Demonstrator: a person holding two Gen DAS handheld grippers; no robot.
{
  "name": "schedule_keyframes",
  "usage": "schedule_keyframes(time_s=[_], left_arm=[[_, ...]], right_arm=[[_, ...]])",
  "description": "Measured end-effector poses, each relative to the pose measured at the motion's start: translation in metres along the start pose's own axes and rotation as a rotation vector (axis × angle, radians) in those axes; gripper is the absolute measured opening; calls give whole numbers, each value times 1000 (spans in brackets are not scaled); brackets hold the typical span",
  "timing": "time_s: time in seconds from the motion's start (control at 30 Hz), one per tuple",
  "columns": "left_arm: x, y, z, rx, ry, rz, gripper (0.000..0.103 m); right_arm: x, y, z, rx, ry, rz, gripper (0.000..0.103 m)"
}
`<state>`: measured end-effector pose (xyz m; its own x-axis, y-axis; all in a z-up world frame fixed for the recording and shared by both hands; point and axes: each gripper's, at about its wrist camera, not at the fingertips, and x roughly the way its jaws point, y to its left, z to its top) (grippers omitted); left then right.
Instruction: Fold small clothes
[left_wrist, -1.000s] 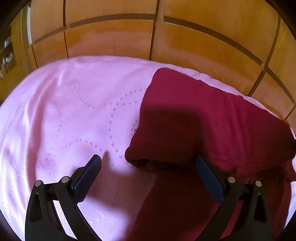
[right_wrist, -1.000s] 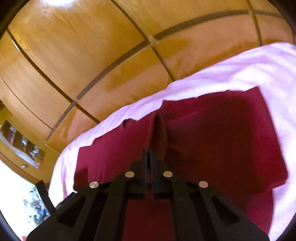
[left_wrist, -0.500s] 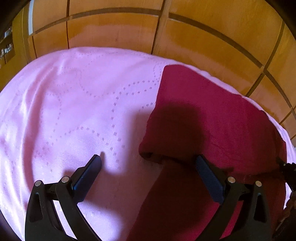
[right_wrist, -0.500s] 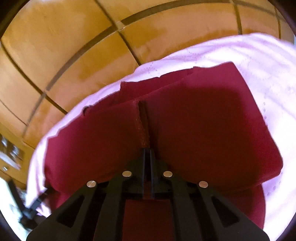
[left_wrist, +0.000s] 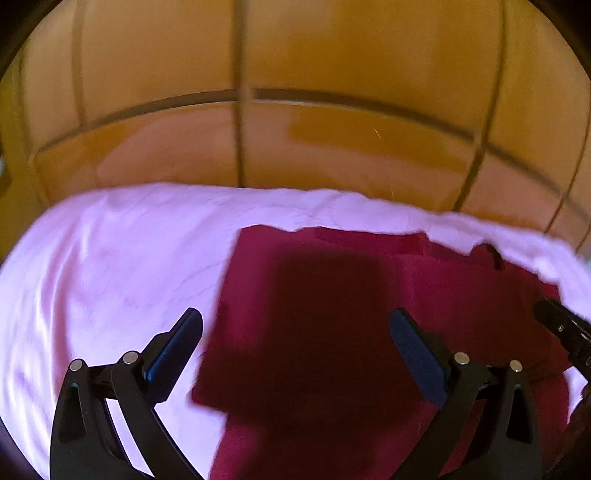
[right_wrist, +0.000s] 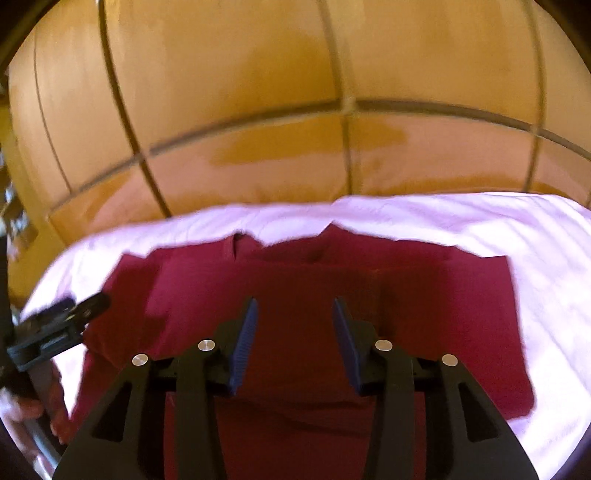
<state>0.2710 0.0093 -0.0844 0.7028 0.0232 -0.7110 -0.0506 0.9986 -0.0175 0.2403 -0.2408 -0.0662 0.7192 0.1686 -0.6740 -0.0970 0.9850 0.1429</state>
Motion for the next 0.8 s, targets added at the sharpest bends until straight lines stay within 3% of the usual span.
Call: schedule_keyframes(time_s=[0.1,0.2,0.3,0.43,0.5,0.53,0.7,0.8], left_arm=[[22,-21,5,90,20,18,100],[50,-21,-2,133,68,90,101],[68,-3,-5,40,110,20,101],[62,-8,-6,73,98,60,101],[52,-5,-4,72,106,38,101],[45,-3,-2,69,103,13,101],[27,6,23,5,54,-70,100],[31,-1,46,16,43,-76,101]], right_arm=[[21,7,-4,-43,59,-9,42],[39,6,-13,-74,88,-63,45],[51,-2,-17,-35,69,-49,46],[53,-2,-15,-33,61,-42,49],[44,-7,-14,-17,67,27,67],[37,-8,-13,-13,71,70,70],[9,-24,9,32,-11,142,71],[21,-36,36,48,-4,91,71]])
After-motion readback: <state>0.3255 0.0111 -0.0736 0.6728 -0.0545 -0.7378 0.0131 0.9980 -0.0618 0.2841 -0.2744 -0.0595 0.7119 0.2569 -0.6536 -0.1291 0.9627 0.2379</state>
